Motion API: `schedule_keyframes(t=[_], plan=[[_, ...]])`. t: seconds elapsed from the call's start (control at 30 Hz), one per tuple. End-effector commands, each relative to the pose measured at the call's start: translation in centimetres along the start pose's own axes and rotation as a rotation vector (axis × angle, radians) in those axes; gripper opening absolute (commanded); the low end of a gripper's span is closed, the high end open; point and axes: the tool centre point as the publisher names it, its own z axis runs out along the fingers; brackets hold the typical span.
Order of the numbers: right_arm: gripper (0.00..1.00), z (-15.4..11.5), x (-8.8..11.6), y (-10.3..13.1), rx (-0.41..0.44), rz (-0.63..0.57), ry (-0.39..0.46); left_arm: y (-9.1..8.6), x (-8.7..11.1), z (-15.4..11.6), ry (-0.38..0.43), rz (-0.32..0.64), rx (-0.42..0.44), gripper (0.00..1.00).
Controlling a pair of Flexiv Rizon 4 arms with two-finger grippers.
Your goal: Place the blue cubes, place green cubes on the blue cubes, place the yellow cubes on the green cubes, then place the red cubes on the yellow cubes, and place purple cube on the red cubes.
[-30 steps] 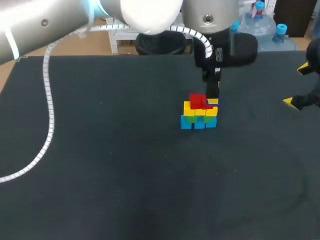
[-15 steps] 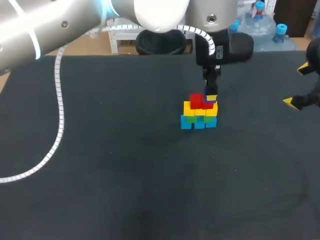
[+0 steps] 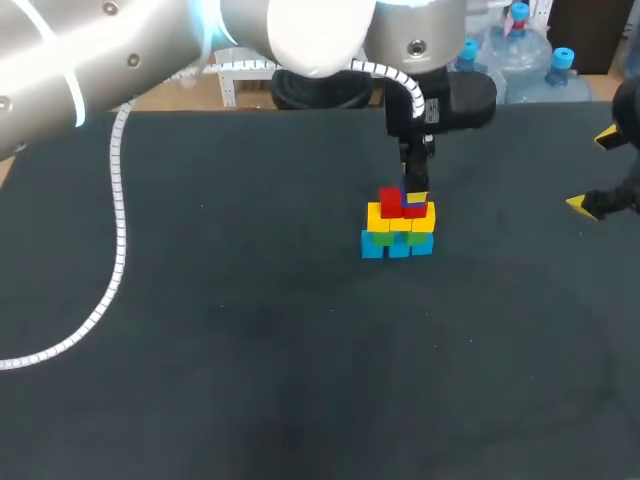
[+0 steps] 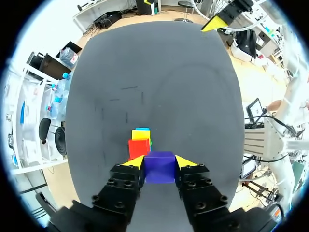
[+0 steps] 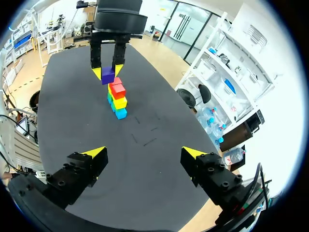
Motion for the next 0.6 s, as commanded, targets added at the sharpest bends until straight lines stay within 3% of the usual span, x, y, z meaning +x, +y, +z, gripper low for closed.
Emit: schedule_keyframes(t=[0.03,0.6], plan=[[1.0,0.1,0.1,0.2,0.01,0.002,-0.002,0.6,0.0,0.6,0.006,-0.001,0.009,0.0],[1.0,0.1,0.1,0.2,0.01,0.002,-0.002,2.5,0.1,1.1,0.016,-0.001,0.011,0.0]])
